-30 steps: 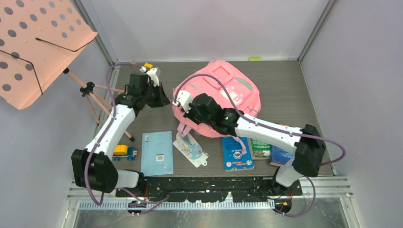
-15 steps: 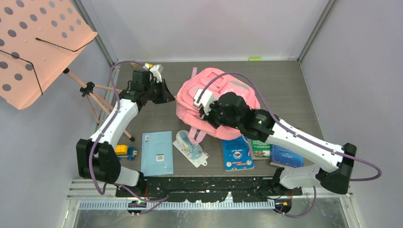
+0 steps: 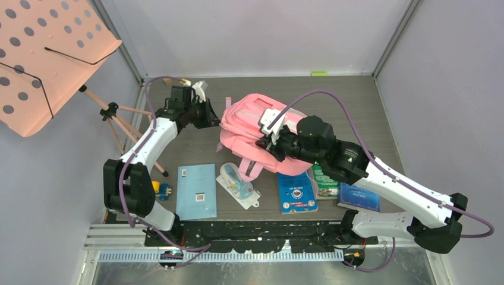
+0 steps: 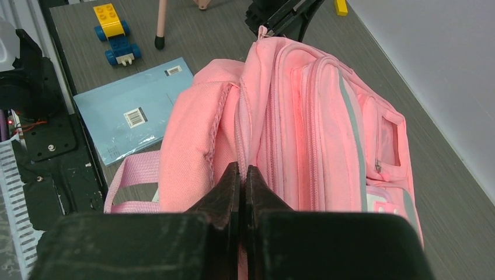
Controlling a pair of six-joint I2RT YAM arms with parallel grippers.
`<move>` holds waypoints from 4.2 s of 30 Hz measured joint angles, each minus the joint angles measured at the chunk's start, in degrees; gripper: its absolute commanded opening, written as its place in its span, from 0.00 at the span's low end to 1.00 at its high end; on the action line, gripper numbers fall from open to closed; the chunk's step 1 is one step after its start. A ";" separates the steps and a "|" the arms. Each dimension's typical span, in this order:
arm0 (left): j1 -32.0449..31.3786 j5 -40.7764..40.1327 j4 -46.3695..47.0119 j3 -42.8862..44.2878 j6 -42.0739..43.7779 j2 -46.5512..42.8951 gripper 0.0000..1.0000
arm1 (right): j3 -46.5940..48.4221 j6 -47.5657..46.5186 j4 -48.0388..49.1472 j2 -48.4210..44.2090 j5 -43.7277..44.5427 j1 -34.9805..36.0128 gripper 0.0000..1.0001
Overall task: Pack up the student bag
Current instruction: Unzip the student bag at the center of the board.
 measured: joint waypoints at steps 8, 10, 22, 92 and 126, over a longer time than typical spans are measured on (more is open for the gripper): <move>-0.46 0.00 -0.04 0.04 0.31 1.14 0.00 | -0.28 0.02 0.11 0.00 -0.37 -0.04 0.00; -0.74 -0.66 -0.13 0.04 0.48 1.07 0.01 | -0.39 0.00 0.20 0.00 -0.37 -0.04 0.00; -0.96 -11.98 -0.85 -5.20 8.26 -22.34 0.74 | -5.86 0.07 4.83 -1.57 0.79 0.39 0.00; -22.36 -17.62 -0.94 -19.02 22.91 -28.48 0.83 | -34.99 88.13 8.39 13.05 38.16 -6.29 0.13; -23.71 -13.14 -0.92 -19.76 24.30 -28.06 0.74 | -15.28 40.46 7.32 12.44 -10.12 -23.87 0.00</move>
